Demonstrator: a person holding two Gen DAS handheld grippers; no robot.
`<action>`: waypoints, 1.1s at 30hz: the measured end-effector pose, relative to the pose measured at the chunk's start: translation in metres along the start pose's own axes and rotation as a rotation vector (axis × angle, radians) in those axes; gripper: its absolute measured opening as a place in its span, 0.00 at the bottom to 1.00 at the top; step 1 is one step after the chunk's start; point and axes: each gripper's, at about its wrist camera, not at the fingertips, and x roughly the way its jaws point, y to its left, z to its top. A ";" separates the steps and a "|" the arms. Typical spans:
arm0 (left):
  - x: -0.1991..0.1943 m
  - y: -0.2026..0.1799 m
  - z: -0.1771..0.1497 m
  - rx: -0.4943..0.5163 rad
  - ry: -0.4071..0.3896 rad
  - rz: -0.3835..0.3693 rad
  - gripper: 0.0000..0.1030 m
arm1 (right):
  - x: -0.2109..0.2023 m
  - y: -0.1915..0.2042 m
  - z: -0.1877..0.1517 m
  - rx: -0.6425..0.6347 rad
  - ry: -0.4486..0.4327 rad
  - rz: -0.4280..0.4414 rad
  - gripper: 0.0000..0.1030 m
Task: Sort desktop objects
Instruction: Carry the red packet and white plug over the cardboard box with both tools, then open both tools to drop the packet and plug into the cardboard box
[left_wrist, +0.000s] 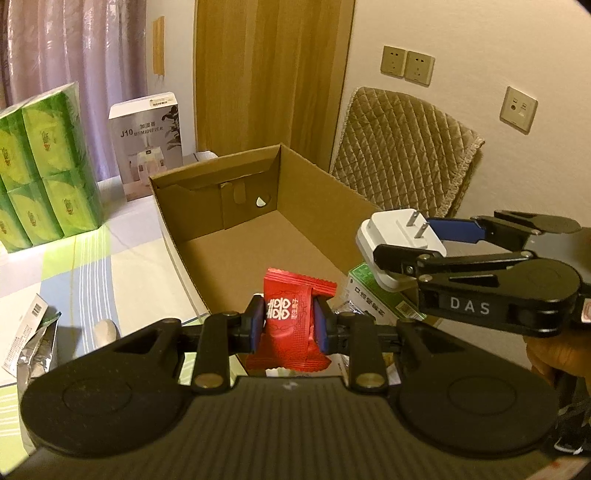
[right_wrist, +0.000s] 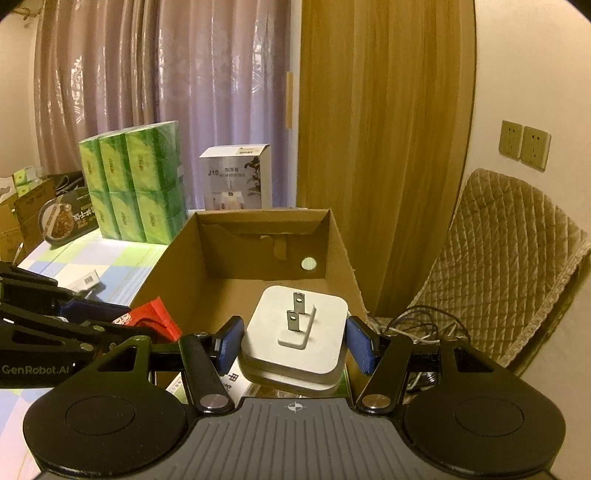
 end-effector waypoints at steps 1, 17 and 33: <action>0.001 0.001 0.000 -0.005 0.000 0.002 0.23 | 0.001 0.000 0.000 0.000 0.001 0.000 0.56; -0.007 0.024 -0.008 -0.039 -0.040 0.048 0.43 | 0.006 0.000 -0.001 0.009 0.010 0.003 0.56; -0.031 0.041 -0.029 -0.094 -0.045 0.072 0.43 | -0.001 0.003 -0.004 0.045 0.009 0.040 0.65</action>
